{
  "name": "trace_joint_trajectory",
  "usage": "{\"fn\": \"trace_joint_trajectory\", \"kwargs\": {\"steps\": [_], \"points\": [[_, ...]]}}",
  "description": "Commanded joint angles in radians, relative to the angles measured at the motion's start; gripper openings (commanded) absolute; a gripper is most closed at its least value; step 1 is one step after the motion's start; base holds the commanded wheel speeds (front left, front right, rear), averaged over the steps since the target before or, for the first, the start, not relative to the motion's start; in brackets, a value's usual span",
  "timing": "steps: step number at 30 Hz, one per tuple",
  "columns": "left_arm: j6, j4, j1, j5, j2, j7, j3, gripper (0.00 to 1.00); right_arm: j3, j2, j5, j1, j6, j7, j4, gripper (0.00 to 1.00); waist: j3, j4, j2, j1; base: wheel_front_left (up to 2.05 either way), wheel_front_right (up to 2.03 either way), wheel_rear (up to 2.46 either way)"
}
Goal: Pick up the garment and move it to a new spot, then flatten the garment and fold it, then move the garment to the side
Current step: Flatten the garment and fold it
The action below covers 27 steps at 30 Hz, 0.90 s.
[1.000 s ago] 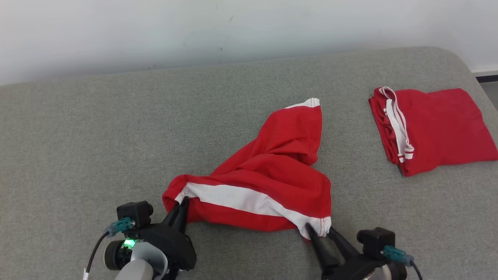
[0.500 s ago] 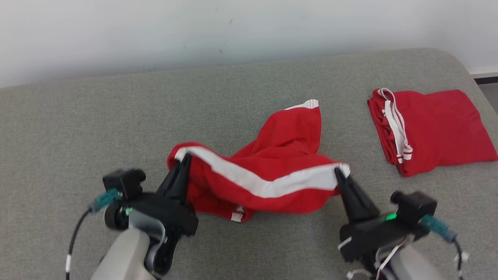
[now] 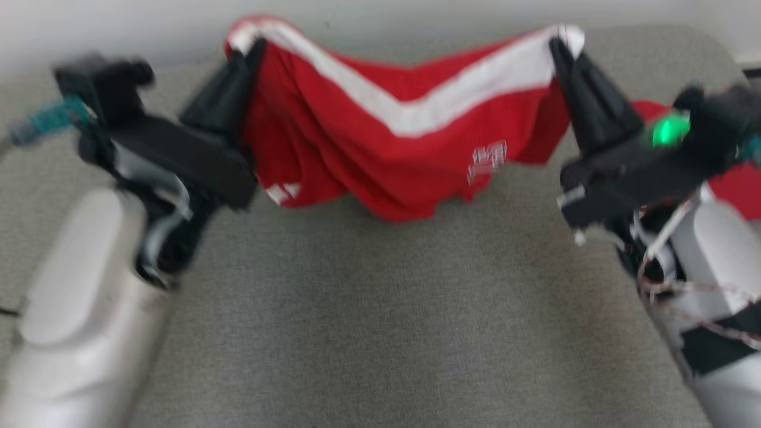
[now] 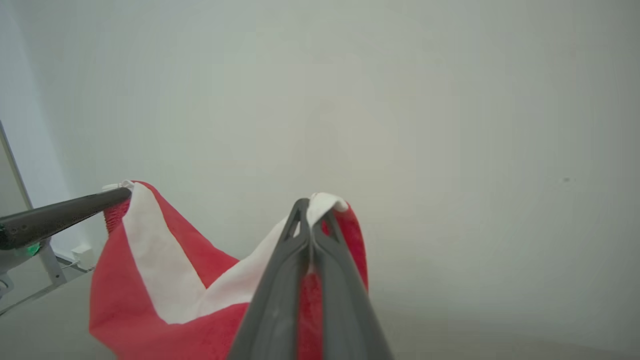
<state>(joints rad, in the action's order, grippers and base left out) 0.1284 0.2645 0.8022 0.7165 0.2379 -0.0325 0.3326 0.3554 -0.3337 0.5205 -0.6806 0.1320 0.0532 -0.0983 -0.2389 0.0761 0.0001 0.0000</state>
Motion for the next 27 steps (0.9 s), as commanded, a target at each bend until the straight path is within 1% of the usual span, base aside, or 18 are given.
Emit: {"fn": "trace_joint_trajectory", "kwargs": {"steps": [1, 6, 9, 10, 11, 12, 13, 16, 17, 20, 21, 23, 24, 27], "points": [[-0.012, -0.013, 0.079, -0.046, 0.044, -0.016, -0.007, 0.00, 0.022, -0.010, 0.000, -0.103, -0.003, -0.027, -0.022, 0.00, -0.136, 0.039, -0.0001, 0.0000, 0.00, 0.00, 0.00], [-0.019, -0.043, 0.279, -0.127, 0.127, -0.034, -0.026, 0.00, 0.051, 0.020, 0.013, -0.400, -0.003, -0.048, -0.109, 0.00, -0.326, 0.071, -0.0001, 0.0000, 0.00, 0.00, 0.00], [-0.022, -0.061, 0.408, -0.159, 0.163, -0.018, -0.054, 0.00, 0.046, 0.023, -0.021, -0.577, -0.003, -0.031, -0.171, 0.00, -0.427, 0.081, -0.0001, 0.0000, 0.00, 0.00, 0.00], [-0.020, -0.066, 0.446, -0.181, 0.178, -0.003, -0.056, 0.00, 0.038, 0.030, -0.026, -0.628, -0.003, -0.016, -0.187, 0.00, -0.453, 0.083, -0.0001, 0.0000, 0.00, 0.00, 0.00], [-0.020, -0.066, 0.446, -0.181, 0.178, -0.003, -0.056, 0.00, 0.038, 0.030, -0.026, -0.628, -0.003, -0.016, -0.187, 0.00, -0.453, 0.083, -0.0001, 0.0000, 0.00, 0.00, 0.00], [-0.020, -0.075, 0.488, -0.206, 0.194, 0.004, -0.056, 0.00, 0.036, 0.024, -0.052, -0.685, -0.003, -0.007, -0.197, 0.00, -0.482, 0.085, -0.0001, 0.0000, 0.00, 0.00, 0.00], [-0.022, -0.079, 0.526, -0.217, 0.199, 0.016, -0.060, 0.00, 0.033, 0.017, -0.076, -0.737, -0.003, 0.007, -0.204, 0.00, -0.509, 0.085, -0.0001, 0.0000, 0.00, 0.00, 0.00], [-0.033, -0.071, 0.625, -0.252, 0.208, 0.049, -0.074, 0.00, -0.013, 0.011, -0.134, -0.873, -0.003, 0.063, -0.233, 0.00, -0.571, 0.075, -0.0001, 0.0000, 0.00, 0.00, 0.00], [-0.031, -0.062, 0.650, -0.285, 0.221, 0.060, -0.060, 0.00, -0.028, 0.014, -0.155, -0.913, -0.003, 0.093, -0.247, 0.00, -0.581, 0.071, -0.0001, 0.0000, 0.00, 0.00, 0.00], [-0.054, -0.038, 0.728, -0.290, 0.191, 0.108, -0.075, 0.00, -0.045, 0.013, -0.209, -1.017, -0.003, 0.153, -0.294, 0.00, -0.602, 0.060, -0.0001, 0.0000, 0.00, 0.00, 0.00], [-0.068, -0.030, 0.747, -0.283, 0.176, 0.128, -0.088, 0.00, -0.059, 0.014, -0.218, -1.041, -0.003, 0.167, -0.306, 0.00, -0.607, 0.055, -0.0001, 0.0000, 0.00, 0.00, 0.00], [-0.088, -0.014, 0.777, -0.304, 0.170, 0.174, -0.097, 0.00, -0.080, 0.018, -0.245, -1.074, -0.003, 0.190, -0.321, 0.00, -0.613, 0.047, -0.0001, 0.0000, 0.00, 0.00, 0.00], [-0.099, -0.003, 0.784, -0.304, 0.161, 0.195, -0.103, 0.00, -0.087, 0.023, -0.252, -1.079, -0.003, 0.197, -0.325, 0.00, -0.616, 0.043, -0.0001, 0.0000, 0.00, 0.00, 0.00], [-0.098, 0.027, 0.753, -0.283, 0.137, 0.241, -0.112, 0.00, -0.070, 0.034, -0.265, -1.046, -0.003, 0.207, -0.340, 0.00, -0.620, 0.033, -0.0001, 0.0000, 0.00, 0.00, 0.00]]}}
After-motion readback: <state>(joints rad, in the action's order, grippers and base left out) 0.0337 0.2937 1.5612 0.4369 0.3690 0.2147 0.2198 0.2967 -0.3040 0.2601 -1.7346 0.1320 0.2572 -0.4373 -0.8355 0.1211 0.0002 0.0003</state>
